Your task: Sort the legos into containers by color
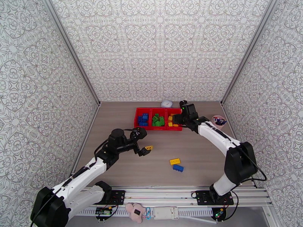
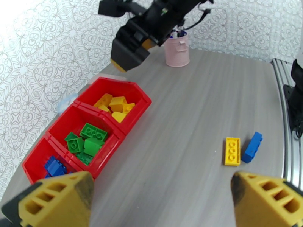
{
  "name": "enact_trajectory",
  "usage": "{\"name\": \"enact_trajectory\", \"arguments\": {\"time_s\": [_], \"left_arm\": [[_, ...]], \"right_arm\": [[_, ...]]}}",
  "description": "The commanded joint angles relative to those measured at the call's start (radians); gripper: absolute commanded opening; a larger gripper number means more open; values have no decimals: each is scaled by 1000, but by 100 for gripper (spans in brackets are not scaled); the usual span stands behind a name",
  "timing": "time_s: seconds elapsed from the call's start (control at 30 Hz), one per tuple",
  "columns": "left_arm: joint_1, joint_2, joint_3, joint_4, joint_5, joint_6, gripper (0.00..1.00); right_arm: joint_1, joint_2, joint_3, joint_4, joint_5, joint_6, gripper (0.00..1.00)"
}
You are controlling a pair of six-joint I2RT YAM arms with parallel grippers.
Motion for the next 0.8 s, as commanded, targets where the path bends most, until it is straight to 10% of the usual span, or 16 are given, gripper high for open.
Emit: {"name": "enact_trajectory", "arguments": {"time_s": [0.0, 0.37, 0.77], "left_arm": [[-9, -5, 21, -74, 76, 55, 100], [-9, -7, 54, -215, 148, 149, 100], [-13, 29, 67, -279, 193, 190, 100]], "right_arm": [[50, -113, -105, -116, 45, 63, 85], [310, -390, -369, -340, 124, 356, 92], [489, -151, -361, -315, 119, 456, 95]]}}
